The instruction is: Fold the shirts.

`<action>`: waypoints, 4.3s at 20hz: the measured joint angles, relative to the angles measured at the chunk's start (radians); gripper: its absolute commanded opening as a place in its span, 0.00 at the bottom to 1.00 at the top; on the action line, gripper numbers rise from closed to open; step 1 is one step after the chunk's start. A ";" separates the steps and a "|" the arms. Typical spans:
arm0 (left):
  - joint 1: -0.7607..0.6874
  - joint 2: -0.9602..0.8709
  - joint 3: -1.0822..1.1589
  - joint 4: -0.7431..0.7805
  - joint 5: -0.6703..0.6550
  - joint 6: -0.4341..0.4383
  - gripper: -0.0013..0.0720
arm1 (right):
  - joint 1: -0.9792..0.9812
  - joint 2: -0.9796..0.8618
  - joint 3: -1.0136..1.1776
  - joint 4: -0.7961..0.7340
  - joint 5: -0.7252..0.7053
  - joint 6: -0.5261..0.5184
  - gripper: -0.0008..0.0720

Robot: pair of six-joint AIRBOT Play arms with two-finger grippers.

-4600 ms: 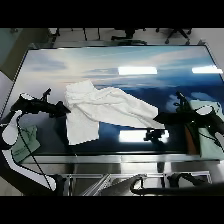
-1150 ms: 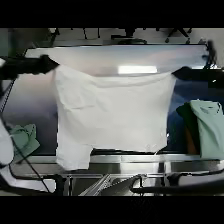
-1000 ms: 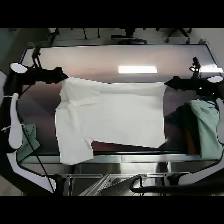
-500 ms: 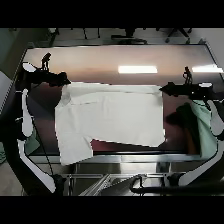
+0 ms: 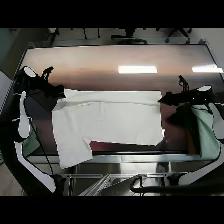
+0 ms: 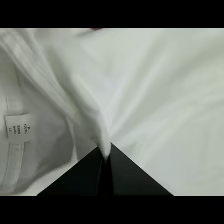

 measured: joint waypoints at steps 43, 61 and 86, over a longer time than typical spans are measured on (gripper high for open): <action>0.373 0.599 -1.263 -0.360 0.121 0.217 0.04 | -0.161 0.536 -0.761 -0.187 -0.012 0.158 0.55; 0.374 1.082 -1.189 -0.292 0.005 0.095 0.03 | -0.103 0.700 -0.775 -0.291 0.012 0.349 0.03; -0.053 -0.002 -0.092 -0.375 0.132 0.055 0.98 | -0.064 0.116 -0.188 0.190 -0.283 -0.142 0.88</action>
